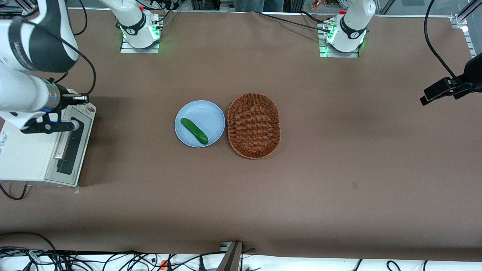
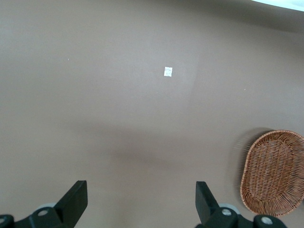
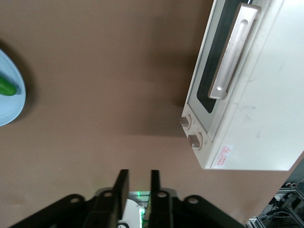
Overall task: Open oven door with right arm only
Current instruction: 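Move the right gripper down to the toaster oven's door handle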
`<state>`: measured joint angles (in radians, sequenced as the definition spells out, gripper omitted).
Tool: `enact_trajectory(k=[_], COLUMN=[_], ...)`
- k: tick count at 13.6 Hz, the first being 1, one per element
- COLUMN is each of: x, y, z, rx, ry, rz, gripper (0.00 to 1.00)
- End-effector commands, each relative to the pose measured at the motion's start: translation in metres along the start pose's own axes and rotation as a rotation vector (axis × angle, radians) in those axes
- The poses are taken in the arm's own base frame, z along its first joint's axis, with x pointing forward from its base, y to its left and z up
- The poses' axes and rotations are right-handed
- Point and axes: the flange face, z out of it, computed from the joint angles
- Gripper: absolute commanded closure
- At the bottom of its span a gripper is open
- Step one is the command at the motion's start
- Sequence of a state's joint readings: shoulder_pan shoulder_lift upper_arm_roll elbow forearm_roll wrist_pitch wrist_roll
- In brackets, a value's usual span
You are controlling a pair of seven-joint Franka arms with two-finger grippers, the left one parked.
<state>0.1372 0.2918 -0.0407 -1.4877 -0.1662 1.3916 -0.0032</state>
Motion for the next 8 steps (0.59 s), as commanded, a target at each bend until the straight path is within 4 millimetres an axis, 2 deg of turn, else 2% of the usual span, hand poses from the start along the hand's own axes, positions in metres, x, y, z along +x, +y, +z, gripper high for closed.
enact_trajectory(k=[1,3,8], x=[0.020,0.040,0.068], y=[0.003,0.009,0.037], z=[0.017,0.039,0.076], rx=[-0.064,-0.127,-0.208], ry=[-0.005,-0.016,-0.035], rz=[0.010,0.002,0.014], gripper=[0.95,1.00,1.00])
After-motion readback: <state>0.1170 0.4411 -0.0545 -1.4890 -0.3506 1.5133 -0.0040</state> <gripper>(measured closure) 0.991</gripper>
